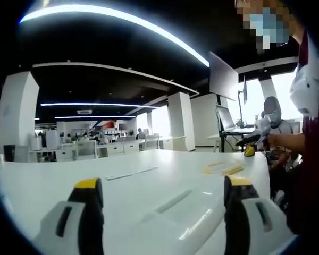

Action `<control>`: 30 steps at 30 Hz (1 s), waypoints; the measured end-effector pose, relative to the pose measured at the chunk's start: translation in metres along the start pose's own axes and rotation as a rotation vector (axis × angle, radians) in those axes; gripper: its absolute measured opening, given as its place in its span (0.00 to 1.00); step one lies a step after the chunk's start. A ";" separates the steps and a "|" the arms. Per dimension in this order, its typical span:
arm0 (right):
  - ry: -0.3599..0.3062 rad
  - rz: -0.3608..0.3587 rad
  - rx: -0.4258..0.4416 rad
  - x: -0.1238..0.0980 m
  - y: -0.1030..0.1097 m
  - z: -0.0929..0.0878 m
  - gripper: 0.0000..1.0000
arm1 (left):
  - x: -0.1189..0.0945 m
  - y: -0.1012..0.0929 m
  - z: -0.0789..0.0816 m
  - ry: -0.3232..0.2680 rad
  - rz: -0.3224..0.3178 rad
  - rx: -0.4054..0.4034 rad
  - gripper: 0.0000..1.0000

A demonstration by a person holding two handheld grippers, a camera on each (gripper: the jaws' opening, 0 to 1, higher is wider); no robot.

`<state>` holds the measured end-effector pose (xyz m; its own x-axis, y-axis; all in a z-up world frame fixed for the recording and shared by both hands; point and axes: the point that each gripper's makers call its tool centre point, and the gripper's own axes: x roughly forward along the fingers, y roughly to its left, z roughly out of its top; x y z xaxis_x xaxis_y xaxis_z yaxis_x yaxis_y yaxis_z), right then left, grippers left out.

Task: Snap each plastic latch of the storage box into its locked position after aligning the lid with the box until every specified latch is closed and the lid sits flush.

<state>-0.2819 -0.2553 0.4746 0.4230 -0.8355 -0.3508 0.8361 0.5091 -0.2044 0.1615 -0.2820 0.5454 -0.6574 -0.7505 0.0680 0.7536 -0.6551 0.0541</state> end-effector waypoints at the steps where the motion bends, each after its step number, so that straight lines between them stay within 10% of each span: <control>1: 0.001 0.003 0.002 0.001 0.000 -0.001 0.76 | 0.000 0.000 0.000 -0.002 0.000 -0.002 0.95; 30: 0.125 0.086 -0.025 0.002 0.000 -0.031 0.64 | 0.000 0.001 -0.003 0.010 0.002 0.006 0.95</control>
<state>-0.2921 -0.2508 0.4459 0.4448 -0.7571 -0.4785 0.7891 0.5840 -0.1904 0.1618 -0.2829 0.5428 -0.6561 -0.7524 0.0578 0.7546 -0.6534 0.0598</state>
